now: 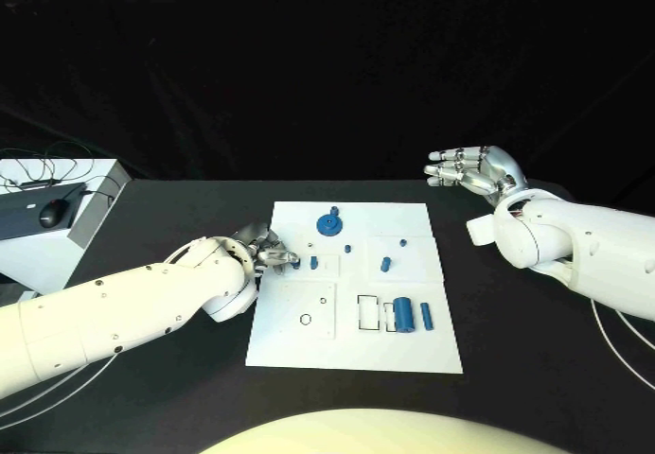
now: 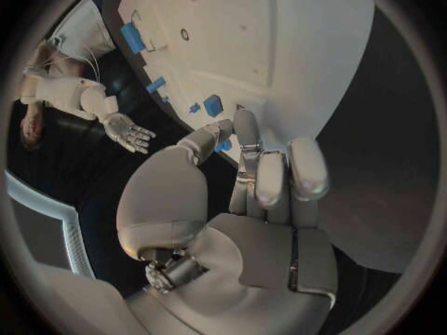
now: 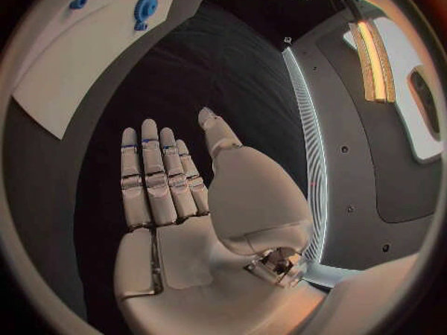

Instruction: Assemble the parts on the task board

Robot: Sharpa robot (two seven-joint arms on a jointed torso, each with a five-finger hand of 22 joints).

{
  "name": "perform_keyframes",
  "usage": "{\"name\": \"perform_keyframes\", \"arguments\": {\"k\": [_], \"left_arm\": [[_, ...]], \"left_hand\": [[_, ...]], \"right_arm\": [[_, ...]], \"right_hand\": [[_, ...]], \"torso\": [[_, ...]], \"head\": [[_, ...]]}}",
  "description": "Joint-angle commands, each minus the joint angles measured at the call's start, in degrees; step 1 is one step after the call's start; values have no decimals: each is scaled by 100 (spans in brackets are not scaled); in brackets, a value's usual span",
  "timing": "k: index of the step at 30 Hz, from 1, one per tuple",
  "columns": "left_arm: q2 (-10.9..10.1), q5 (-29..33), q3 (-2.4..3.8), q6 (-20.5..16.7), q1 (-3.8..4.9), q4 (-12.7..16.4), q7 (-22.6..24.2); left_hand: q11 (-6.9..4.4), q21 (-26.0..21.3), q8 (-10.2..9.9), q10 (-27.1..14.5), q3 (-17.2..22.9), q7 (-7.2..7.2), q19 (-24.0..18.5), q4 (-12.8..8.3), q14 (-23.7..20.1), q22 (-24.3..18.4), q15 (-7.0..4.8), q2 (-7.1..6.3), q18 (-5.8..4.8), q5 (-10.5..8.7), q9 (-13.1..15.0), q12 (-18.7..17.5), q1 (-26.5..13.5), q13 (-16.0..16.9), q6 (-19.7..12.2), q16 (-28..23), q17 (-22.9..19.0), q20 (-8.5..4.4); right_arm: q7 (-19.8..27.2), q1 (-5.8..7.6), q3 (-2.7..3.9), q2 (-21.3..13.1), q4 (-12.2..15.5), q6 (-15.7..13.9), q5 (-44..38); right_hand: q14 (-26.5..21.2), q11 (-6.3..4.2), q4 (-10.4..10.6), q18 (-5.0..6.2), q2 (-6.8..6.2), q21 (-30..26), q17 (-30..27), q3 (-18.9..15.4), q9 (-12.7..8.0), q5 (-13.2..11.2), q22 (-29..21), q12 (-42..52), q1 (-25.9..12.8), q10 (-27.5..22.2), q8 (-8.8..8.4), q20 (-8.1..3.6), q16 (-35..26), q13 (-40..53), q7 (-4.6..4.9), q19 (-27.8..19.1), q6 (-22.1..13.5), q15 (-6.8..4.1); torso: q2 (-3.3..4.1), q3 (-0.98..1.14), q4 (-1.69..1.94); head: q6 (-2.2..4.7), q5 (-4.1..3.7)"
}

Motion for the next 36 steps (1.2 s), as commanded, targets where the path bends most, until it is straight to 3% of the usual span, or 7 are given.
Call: {"name": "perform_keyframes", "arguments": {"k": [1,36], "left_arm": [[14,-21,-12,185,-8,-5,72],[-56,-33,3,402,-7,107,49]], "left_hand": [[-89,38,24,250,164,-533,3,-154,-18,103,-42,158,-50,15,764,7,75,-7,556,23,-16,-19],[-93,51,36,251,182,-537,4,-174,-14,111,-41,145,-54,40,779,23,84,-3,560,46,5,-18]], "right_arm": [[38,1,3,0,6,75,-26],[36,1,3,6,-14,85,-26]], "right_hand": [[-13,-10,10,-37,29,-11,-7,25,-2,36,0,-3,-28,5,-22,7,-22,-9,28,-48,3,-2],[-13,-10,10,-37,29,-11,-7,25,-2,36,0,-3,-28,5,-22,7,-22,-9,28,-48,3,-2]], "torso": [[1,1,0],[0,-1,3]], "head": [[7,-11],[-43,13]]}}
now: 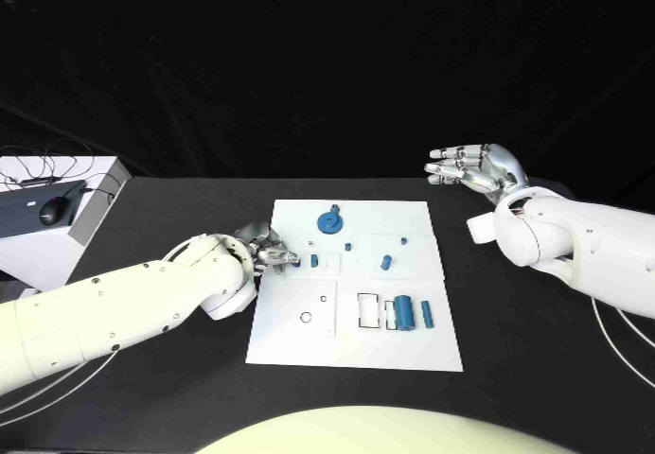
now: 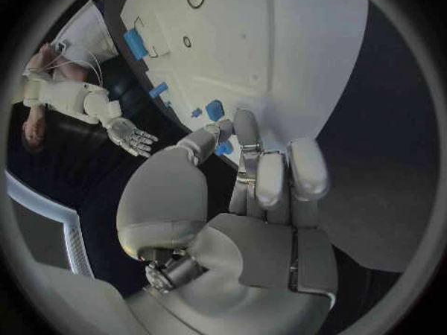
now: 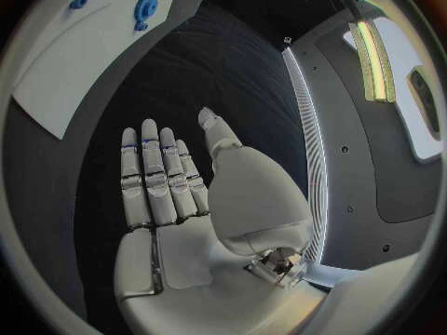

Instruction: Assemble the parts on the task board

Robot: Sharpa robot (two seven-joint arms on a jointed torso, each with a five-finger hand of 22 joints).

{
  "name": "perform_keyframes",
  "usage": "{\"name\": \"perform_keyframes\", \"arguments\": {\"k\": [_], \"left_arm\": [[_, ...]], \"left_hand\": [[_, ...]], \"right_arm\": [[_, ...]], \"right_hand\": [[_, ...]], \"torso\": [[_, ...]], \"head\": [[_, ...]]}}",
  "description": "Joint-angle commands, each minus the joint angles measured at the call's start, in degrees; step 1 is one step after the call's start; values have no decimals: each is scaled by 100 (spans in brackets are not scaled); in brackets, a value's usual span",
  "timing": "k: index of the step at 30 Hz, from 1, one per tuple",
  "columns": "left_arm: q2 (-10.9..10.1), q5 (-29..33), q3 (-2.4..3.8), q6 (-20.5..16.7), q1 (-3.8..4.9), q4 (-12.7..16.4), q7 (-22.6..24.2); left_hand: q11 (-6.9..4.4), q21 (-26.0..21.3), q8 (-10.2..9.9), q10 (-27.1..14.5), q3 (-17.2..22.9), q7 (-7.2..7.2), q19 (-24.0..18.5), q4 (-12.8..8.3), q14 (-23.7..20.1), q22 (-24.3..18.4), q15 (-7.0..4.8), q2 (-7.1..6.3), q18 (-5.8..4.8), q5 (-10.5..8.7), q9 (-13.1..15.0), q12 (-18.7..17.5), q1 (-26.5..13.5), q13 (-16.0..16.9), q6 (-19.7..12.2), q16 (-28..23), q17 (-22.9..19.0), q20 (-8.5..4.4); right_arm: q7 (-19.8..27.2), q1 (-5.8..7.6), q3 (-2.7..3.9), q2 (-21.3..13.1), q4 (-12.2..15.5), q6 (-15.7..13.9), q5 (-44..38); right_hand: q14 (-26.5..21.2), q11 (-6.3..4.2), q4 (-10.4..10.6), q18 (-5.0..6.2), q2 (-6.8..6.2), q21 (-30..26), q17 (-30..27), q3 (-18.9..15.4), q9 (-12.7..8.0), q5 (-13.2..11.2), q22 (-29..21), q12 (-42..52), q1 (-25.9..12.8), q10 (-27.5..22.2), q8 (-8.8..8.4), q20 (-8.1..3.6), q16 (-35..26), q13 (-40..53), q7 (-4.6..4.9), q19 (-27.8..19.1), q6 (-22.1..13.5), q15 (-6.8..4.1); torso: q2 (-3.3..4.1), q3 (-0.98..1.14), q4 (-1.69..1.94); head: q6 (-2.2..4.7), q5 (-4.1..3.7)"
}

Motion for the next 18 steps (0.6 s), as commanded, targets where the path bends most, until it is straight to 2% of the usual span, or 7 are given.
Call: {"name": "perform_keyframes", "arguments": {"k": [1,9,18], "left_arm": [[3,9,-9,198,-14,28,29],[13,3,-7,224,-11,-13,0],[91,-13,-10,356,-8,-105,-94]], "left_hand": [[-93,23,32,251,182,-532,4,-174,1,113,-27,122,-54,21,779,24,107,-3,565,20,7,-18],[-93,23,32,251,182,-532,4,-174,1,113,-27,122,-54,21,779,24,107,-3,565,20,7,-18],[-91,28,33,250,191,-531,4,-174,-1,116,-25,119,-56,20,786,29,105,-5,565,24,10,-17]], "right_arm": [[37,1,3,2,-4,67,-26],[39,1,3,2,-4,67,-26],[41,1,3,1,0,67,-26]], "right_hand": [[-13,-10,10,-37,29,-11,-7,25,-2,36,0,-3,-28,5,-22,7,-22,-9,28,-48,3,-2],[-13,-10,10,-37,29,-11,-7,25,-2,36,0,-3,-28,5,-22,7,-22,-9,28,-48,3,-2],[-13,-10,10,-37,29,-11,-7,25,-2,36,0,-3,-28,5,-22,7,-22,-9,28,-48,3,-2]], "torso": [[-1,3,-1],[-1,11,-5],[-2,11,-11]], "head": [[-7,8],[-7,5],[-1,5]]}}
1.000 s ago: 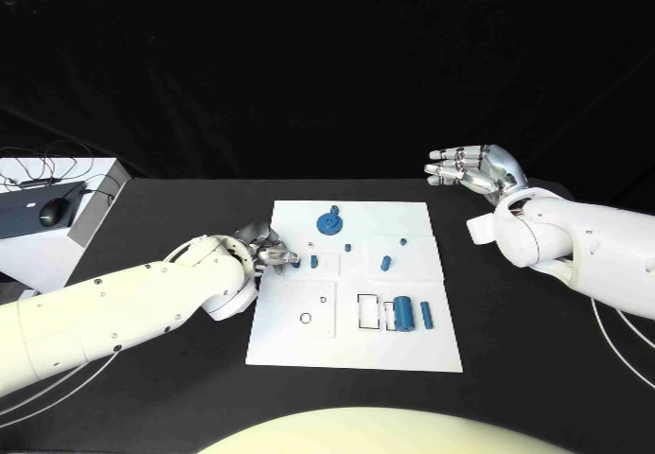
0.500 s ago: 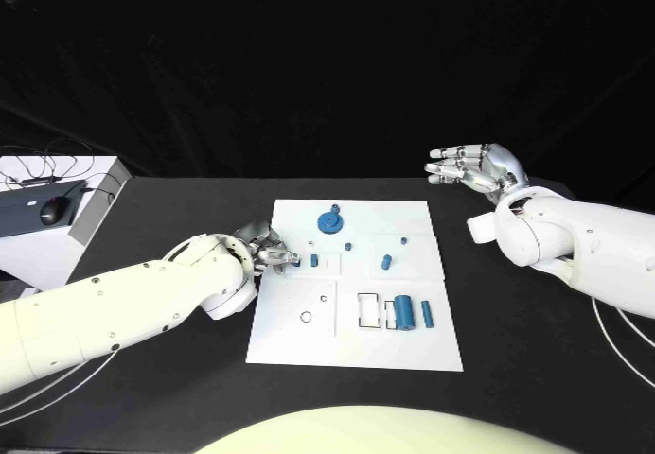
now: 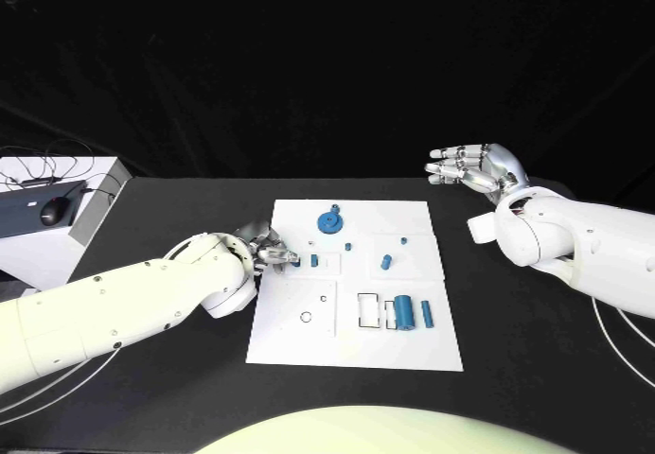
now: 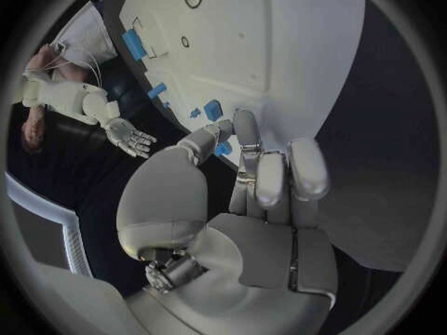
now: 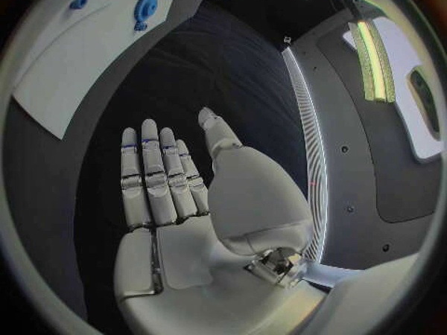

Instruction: Assemble the parts on the task board

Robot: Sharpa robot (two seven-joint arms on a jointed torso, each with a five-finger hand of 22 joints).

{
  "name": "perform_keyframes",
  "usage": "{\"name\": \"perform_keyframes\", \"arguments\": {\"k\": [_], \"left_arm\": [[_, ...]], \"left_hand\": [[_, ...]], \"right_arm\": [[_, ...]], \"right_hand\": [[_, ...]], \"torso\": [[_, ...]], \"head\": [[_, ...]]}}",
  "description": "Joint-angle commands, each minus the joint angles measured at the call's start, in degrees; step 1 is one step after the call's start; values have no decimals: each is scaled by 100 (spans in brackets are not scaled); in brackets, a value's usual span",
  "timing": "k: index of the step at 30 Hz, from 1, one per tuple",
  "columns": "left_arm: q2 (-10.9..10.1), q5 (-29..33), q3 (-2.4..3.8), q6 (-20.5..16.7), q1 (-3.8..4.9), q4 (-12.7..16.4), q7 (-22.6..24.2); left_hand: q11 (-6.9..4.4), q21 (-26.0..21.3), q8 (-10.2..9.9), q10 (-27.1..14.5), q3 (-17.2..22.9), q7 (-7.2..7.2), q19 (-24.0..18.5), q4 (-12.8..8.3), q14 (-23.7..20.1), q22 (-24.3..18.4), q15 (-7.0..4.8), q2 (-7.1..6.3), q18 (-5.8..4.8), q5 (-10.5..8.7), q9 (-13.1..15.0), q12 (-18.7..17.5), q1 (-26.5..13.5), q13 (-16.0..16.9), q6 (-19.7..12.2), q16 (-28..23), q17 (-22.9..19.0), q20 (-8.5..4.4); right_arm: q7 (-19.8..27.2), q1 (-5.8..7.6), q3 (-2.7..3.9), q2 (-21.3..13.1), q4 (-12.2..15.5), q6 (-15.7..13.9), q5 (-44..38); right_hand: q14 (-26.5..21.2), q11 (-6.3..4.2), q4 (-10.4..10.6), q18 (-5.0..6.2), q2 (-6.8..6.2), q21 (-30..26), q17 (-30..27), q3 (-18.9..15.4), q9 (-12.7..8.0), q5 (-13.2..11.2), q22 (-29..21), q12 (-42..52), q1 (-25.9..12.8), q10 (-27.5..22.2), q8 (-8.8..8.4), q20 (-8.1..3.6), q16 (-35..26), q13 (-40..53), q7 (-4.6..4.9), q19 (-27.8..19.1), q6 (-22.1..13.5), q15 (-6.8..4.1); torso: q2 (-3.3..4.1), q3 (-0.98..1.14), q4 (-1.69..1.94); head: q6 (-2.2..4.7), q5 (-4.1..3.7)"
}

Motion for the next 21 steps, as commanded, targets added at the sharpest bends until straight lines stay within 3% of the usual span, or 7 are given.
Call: {"name": "perform_keyframes", "arguments": {"k": [1,8,9,11,13,21], "left_arm": [[56,-18,-21,284,-18,-25,-83],[128,-34,-27,388,-15,-77,-139],[136,-33,-28,408,-14,-78,-140],[148,-28,-30,443,-13,-79,-139],[159,-24,-31,485,-13,-78,-137],[180,-17,-38,679,-11,-39,-107]], "left_hand": [[-91,28,19,250,191,-530,4,-174,-1,116,-26,119,-55,20,786,32,105,-5,566,24,9,-18],[-91,31,13,251,187,-533,4,-178,2,117,-25,119,-58,55,781,51,86,4,581,32,16,-16],[-90,37,13,252,183,-534,7,-183,3,121,-24,110,-59,108,780,63,75,10,589,34,17,-16],[-90,49,22,252,113,-540,11,-187,6,128,-22,89,-61,442,785,91,40,20,609,44,26,-15],[-85,59,18,250,-29,-539,9,-222,5,135,-18,140,-64,524,784,106,58,23,606,50,27,-10],[-77,75,0,252,-137,-548,6,-195,12,144,-3,91,-66,587,727,158,90,25,666,81,46,9]], "right_arm": [[41,1,3,-1,4,62,-25],[41,1,3,-4,10,61,-25],[41,1,3,-4,12,61,-25],[41,1,3,-6,14,60,-25],[41,1,3,-7,15,60,-25],[42,1,3,-11,20,61,-26]], "right_hand": [[-13,-10,10,-37,29,-11,-7,25,-2,36,0,-3,-28,5,-22,7,-22,-9,28,-48,3,-2],[-13,-10,10,-37,29,-11,-7,25,-2,36,0,-3,-28,5,-22,7,-22,-9,28,-48,3,-2],[-13,-10,10,-37,29,-11,-7,25,-2,36,0,-3,-28,5,-22,7,-22,-9,28,-48,3,-2],[-13,-10,10,-37,29,-11,-7,25,-2,36,0,-3,-28,5,-22,7,-22,-9,28,-48,3,-2],[-13,-10,10,-37,29,-11,-7,25,-2,36,0,-3,-28,5,-22,7,-22,-9,28,-48,3,-2],[-13,-10,10,-37,29,-11,-7,25,-2,36,0,-3,-28,5,-22,7,-22,-9,28,-48,3,-2]], "torso": [[3,-1,-3],[2,0,0],[3,1,1],[4,-2,3],[4,-2,2],[1,-6,7]], "head": [[6,-6],[8,-7],[8,-7],[2,-8],[6,-8],[6,-10]]}}
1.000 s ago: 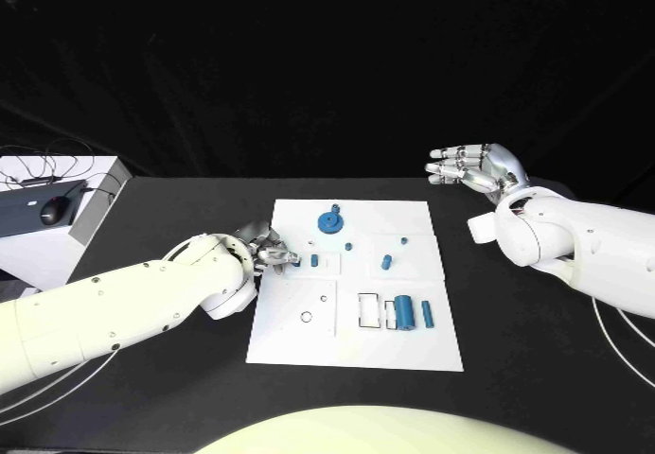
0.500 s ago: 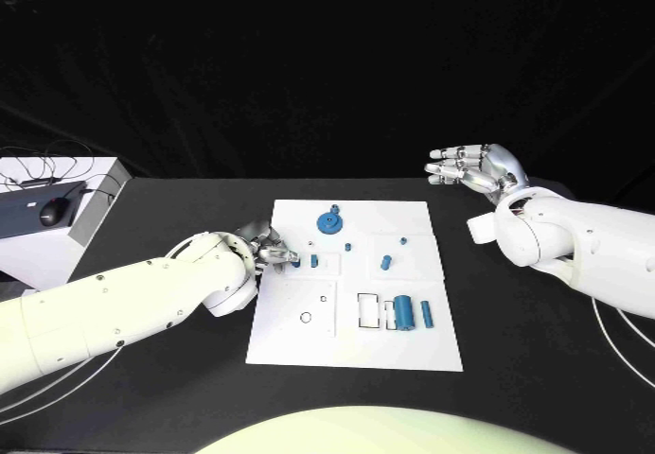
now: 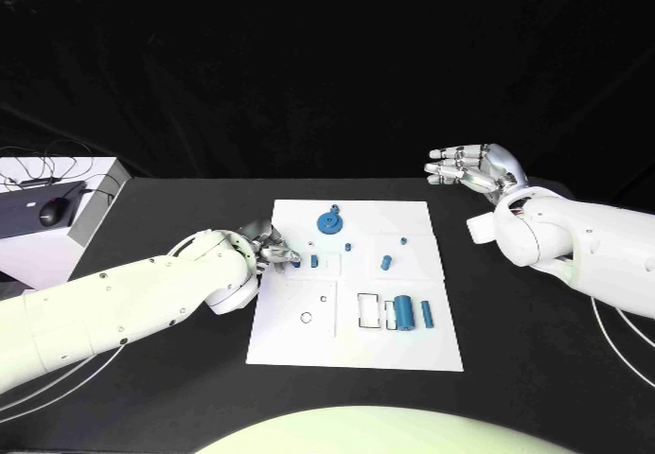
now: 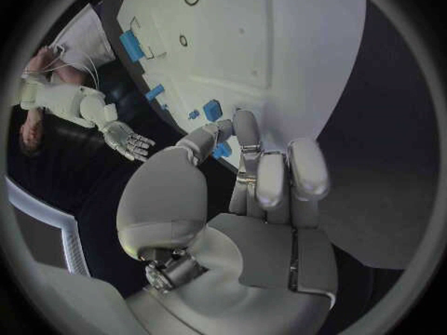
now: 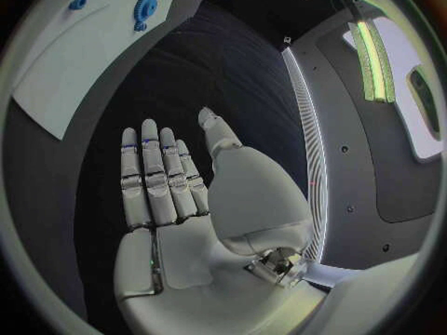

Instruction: Assemble the parts on the task board

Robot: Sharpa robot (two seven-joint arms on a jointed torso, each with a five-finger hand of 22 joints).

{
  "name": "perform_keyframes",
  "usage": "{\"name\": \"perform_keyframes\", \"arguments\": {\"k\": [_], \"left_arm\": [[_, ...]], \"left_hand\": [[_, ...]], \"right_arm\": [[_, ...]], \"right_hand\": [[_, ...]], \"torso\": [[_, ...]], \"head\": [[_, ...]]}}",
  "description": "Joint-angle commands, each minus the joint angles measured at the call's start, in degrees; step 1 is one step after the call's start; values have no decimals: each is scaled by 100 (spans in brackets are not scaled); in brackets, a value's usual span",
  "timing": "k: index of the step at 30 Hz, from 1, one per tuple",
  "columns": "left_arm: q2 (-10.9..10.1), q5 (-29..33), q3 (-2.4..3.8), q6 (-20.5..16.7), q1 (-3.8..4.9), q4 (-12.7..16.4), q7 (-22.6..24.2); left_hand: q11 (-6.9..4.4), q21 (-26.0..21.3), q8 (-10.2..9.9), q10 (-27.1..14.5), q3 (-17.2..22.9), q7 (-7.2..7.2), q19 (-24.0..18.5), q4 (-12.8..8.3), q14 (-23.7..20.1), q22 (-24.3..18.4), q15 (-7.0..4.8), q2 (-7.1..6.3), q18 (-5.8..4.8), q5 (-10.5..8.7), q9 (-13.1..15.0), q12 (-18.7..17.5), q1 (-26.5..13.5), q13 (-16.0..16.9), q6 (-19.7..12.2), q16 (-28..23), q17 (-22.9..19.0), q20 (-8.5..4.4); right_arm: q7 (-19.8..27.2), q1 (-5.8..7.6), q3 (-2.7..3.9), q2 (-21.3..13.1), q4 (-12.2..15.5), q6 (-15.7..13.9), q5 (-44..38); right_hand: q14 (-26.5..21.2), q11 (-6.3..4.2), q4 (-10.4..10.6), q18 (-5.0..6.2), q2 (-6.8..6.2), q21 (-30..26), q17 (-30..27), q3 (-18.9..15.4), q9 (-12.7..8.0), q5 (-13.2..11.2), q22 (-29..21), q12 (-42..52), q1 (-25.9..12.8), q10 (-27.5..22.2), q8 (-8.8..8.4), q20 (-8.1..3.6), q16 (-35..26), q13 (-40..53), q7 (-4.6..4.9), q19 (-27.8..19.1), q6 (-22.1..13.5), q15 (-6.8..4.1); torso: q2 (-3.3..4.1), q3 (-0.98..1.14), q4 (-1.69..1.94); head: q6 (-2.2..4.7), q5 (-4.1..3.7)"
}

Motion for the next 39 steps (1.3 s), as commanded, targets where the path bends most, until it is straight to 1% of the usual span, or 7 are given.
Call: {"name": "perform_keyframes", "arguments": {"k": [1,11,16,20,25,33,39], "left_arm": [[56,53,-51,485,-57,55,9],[71,-55,-52,457,-57,63,39],[89,-115,-46,417,-57,53,55],[94,-161,-40,394,-57,37,55],[98,-204,-36,359,-57,26,42],[94,-226,-32,328,-57,35,24],[78,-268,-32,341,-58,58,3]], "left_hand": [[-77,17,9,252,7,-582,5,-42,3,140,-12,68,-66,25,220,45,115,1,635,25,10,9],[-71,18,30,252,-162,-595,3,40,3,136,-8,66,-66,8,209,88,180,-38,660,32,6,14],[-66,20,31,252,-522,-605,2,124,4,132,-4,117,-69,-8,190,138,331,-102,694,45,10,17],[-69,21,18,233,-843,-614,2,187,5,128,-5,158,-69,-9,172,169,469,-141,712,53,14,20],[-73,24,12,252,-861,-614,6,185,3,127,-7,138,-69,-10,162,168,511,-157,726,49,9,17],[-102,35,-13,255,-962,-640,25,326,0,127,-35,49,-72,-1,130,200,627,-332,801,38,-18,-12],[-102,41,15,252,-776,-638,29,329,-3,132,-40,17,-75,34,176,253,650,-489,795,41,-21,-19]], "right_arm": [[42,1,3,-4,9,60,-26],[43,1,3,-9,14,62,-26],[44,1,3,-10,17,61,-26],[44,1,3,-13,19,58,-26],[45,1,3,-15,19,58,-26],[46,1,3,-13,12,59,-26],[45,1,3,-14,10,57,-26]], "right_hand": [[-13,-10,10,-37,29,-11,-7,25,-2,36,0,-3,-28,5,-22,7,-22,-9,28,-48,3,-2],[-16,-9,11,-37,31,-12,-8,25,-3,44,0,-13,-28,5,-27,8,-23,-9,31,-49,4,-2],[-16,-9,11,-37,31,-12,-8,25,-3,44,0,-13,-28,5,-27,8,-23,-9,31,-49,4,-2],[-16,-9,11,-37,31,-12,-8,25,-3,44,0,-13,-28,5,-27,8,-23,-9,31,-49,4,-2],[-16,-9,11,-37,31,-12,-8,25,-3,44,0,-13,-28,5,-27,8,-23,-9,31,-49,4,-2],[-16,-9,11,-37,31,-12,-8,25,-3,44,0,-13,-28,5,-27,8,-23,-9,31,-49,4,-2],[-16,-9,11,-37,31,-12,-8,25,-3,44,0,-13,-28,5,-27,8,-23,-9,31,-49,4,-2]], "torso": [[-1,-4,3],[-1,-4,2],[2,0,-3],[-1,2,-1],[-3,-1,0],[0,-4,4],[1,-6,7]], "head": [[-1,5],[1,-1],[12,-5],[3,-2],[5,-11],[10,-14],[1,-9]]}}
